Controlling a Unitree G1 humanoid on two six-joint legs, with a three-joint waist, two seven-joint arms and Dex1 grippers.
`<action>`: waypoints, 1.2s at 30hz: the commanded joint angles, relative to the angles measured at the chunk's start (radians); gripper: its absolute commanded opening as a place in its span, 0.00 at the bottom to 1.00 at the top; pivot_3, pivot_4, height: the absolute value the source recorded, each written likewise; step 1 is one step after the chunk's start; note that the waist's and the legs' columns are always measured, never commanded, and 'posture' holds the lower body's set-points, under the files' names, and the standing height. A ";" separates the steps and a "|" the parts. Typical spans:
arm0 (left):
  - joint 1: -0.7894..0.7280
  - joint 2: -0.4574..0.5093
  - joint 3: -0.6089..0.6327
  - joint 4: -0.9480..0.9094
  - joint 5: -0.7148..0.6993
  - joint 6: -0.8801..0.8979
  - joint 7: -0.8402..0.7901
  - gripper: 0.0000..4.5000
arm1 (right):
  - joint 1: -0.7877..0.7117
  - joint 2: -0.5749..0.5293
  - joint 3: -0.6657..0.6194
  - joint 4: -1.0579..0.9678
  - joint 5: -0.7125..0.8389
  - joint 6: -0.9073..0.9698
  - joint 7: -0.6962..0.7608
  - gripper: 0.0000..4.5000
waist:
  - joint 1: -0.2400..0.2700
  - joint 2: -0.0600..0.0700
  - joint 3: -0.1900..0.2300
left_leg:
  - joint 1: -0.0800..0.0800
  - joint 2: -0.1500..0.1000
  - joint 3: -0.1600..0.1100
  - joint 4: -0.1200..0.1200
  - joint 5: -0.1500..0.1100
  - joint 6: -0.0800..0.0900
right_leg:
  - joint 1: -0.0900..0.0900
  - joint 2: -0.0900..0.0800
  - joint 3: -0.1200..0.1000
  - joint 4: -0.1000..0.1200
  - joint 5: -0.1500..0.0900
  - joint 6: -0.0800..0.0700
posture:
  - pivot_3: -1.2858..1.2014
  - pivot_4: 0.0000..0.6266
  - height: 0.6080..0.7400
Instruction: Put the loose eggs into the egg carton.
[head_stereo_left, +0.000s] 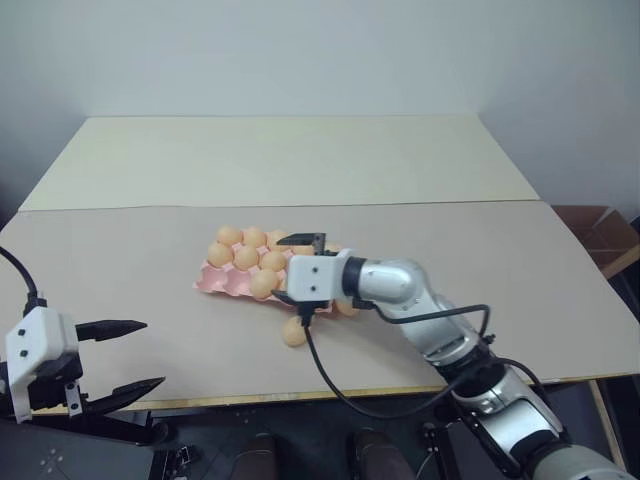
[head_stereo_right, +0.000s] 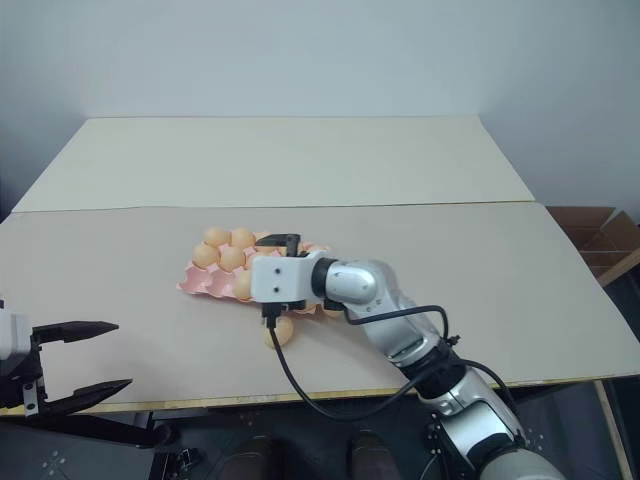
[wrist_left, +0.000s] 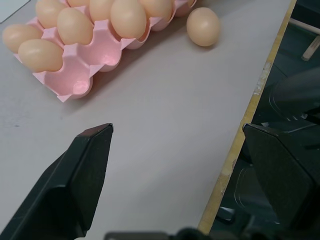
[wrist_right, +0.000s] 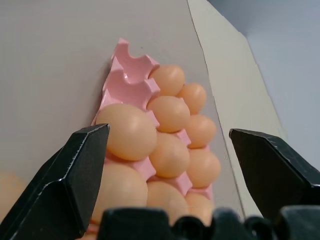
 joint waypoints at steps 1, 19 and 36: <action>-0.018 0.020 0.002 0.010 -0.013 -0.023 -0.016 1.00 | 0.035 -0.079 -0.156 -0.163 0.176 0.204 0.101 0.99 | 0.005 0.000 0.000 | 0.000 0.000 0.000 0.000 0.000 0.000 | 0.000 0.000 0.000 0.000 0.000 0.000 | 0.52 0.24 1.00; -0.102 0.043 -0.057 0.054 -0.023 -0.036 -0.040 1.00 | 0.382 -0.646 -0.682 -0.318 0.668 0.440 0.378 0.99 | 0.021 0.001 0.000 | 0.001 0.000 0.004 0.000 0.000 0.000 | 0.001 0.001 0.003 -0.003 0.000 0.000 | 0.52 0.24 1.00; -0.127 0.042 -0.090 0.036 -0.022 -0.026 -0.022 1.00 | 0.162 -0.449 -0.226 -0.140 0.440 0.340 0.092 0.99 | 0.018 0.001 0.000 | 0.001 0.001 0.006 0.000 0.000 0.000 | -0.001 0.002 0.006 -0.003 0.000 0.000 | 0.52 0.24 1.00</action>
